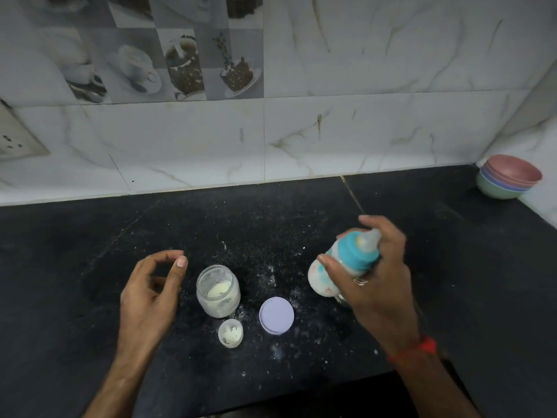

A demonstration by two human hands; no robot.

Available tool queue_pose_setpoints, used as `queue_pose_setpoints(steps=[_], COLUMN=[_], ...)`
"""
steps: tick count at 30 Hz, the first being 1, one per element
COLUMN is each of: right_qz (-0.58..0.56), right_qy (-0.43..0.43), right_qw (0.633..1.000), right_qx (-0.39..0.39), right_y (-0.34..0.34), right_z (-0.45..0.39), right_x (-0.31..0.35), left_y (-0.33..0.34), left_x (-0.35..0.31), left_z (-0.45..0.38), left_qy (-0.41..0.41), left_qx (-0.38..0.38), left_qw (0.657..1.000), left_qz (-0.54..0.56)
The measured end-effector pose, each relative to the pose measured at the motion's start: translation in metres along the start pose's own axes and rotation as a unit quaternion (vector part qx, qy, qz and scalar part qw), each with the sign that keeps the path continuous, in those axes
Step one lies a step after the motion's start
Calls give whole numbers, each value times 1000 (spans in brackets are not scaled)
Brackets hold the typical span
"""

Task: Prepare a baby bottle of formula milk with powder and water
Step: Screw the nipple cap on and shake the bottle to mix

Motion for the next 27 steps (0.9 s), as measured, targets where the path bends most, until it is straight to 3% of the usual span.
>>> queue_pose_setpoints(steps=[3,5,6,9,11,15,16,19,20,24,26,27], right_qz=[-109,-94,-55,34,5,-72,-37,70,71,-36,-64,-41], right_qy=[-92,-132,-117,9,-7,-136,-131,0,1,-141,-166,-140], right_qw=[986,980,987,997,1000,983,987,993,992,986,979,987], right_qx=[-84,-115,-98,71,28,-101,-90,97,102,-81,-98,-64], right_y=[-12,-8,0,21,14,-5,-2,15,14,-8,-2,7], right_z=[-3,-2,0,13,11,-1,-1,6,8,-1,-4,-3], right_x=[16,18,9,-21,-19,2,-5,-32,-30,12,6,-3], left_y=[0,1,2,5,5,4,4,6,6,4,4,5], left_x=[1,2,3,1,0,3,3,2,1,4,5,4], left_z=[0,1,1,2,1,1,1,1,1,-1,-1,0], left_qy=[5,1,0,0,2,-9,-10,-9,-7,-14,-16,-15], left_qx=[-4,-6,-4,1,3,-6,-6,-8,-8,-16,-21,-24], left_qw=[1000,1000,1000,1000,1000,1000,1000,1000,1000,1000,1000,1000], left_qz=[-3,-2,-2,1,2,1,3,7,4,4,3,2])
Point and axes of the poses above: each hand's wrist, its own z-axis away from the middle knuckle, its own y-axis out of the palm, x = y × z, the point moved 2 cm from there along -z, towards the middle knuckle, and after that the axes turned 6 degrees about x, right-handed, at the moved point
